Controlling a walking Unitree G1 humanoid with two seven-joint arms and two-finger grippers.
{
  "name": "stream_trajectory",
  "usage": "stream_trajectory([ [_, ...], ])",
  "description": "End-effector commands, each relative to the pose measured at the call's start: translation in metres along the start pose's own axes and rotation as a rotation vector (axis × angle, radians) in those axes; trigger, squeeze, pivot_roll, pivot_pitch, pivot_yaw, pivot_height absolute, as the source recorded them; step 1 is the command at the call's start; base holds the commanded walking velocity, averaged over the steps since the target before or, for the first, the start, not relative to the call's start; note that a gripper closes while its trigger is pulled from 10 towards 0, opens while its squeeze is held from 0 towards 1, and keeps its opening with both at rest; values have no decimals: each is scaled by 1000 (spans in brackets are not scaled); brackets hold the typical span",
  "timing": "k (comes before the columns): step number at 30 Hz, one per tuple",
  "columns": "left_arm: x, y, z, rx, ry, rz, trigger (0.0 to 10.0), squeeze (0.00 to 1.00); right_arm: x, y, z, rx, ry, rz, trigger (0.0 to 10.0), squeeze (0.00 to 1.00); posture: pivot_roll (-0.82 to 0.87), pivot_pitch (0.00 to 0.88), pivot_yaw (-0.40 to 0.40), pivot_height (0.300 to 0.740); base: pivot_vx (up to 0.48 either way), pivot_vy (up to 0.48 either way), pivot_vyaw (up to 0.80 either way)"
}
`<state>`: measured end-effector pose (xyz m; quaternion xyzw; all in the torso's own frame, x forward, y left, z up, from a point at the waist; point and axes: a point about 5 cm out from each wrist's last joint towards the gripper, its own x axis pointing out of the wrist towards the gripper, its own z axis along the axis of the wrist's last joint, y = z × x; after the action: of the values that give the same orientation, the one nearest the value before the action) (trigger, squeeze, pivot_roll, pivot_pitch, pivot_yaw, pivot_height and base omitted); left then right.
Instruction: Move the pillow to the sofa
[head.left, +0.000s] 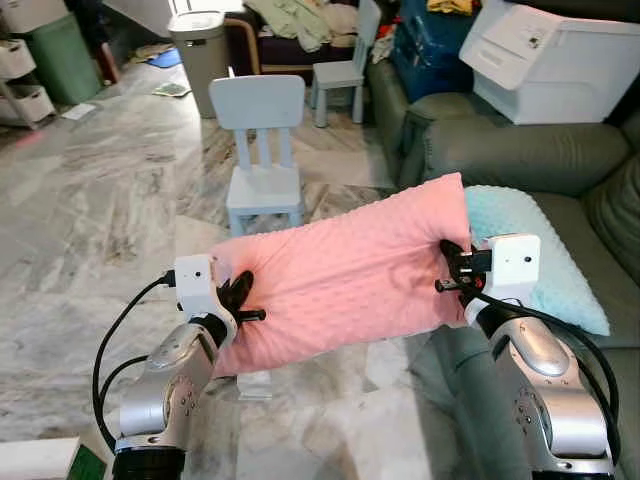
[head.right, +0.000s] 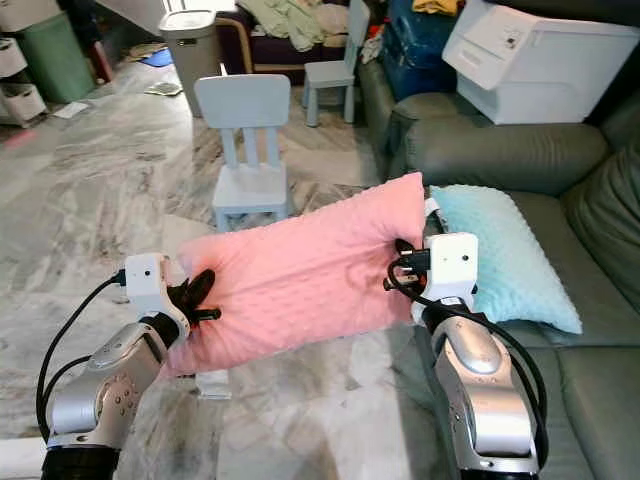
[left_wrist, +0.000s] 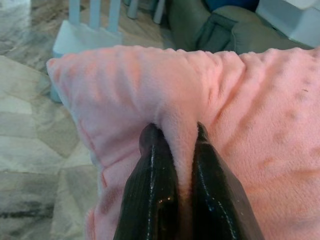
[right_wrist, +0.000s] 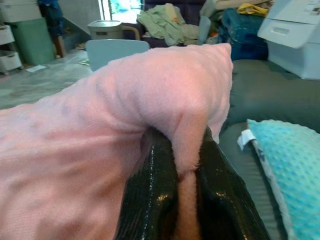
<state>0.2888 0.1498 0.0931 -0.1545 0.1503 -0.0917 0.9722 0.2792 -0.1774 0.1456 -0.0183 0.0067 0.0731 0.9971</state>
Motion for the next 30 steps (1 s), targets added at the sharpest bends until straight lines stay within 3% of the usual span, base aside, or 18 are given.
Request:
stream_trajectory([
  [1, 0, 4, 2, 4, 1, 20, 10000, 0, 1, 0, 8, 0, -25, -8, 10000, 0, -77, 0, 43, 740, 0, 0, -800],
  [6, 1, 3, 3, 6, 4, 16, 10000, 0, 1, 0, 8, 1, -29, -8, 10000, 0, -77, 0, 44, 740, 0, 100, -800],
  [30, 3, 3, 2, 42, 28, -7, 10000, 0, 0, 2, 9, 4, -43, -14, 10000, 0, -79, 0, 57, 740, 0, 467, 0],
])
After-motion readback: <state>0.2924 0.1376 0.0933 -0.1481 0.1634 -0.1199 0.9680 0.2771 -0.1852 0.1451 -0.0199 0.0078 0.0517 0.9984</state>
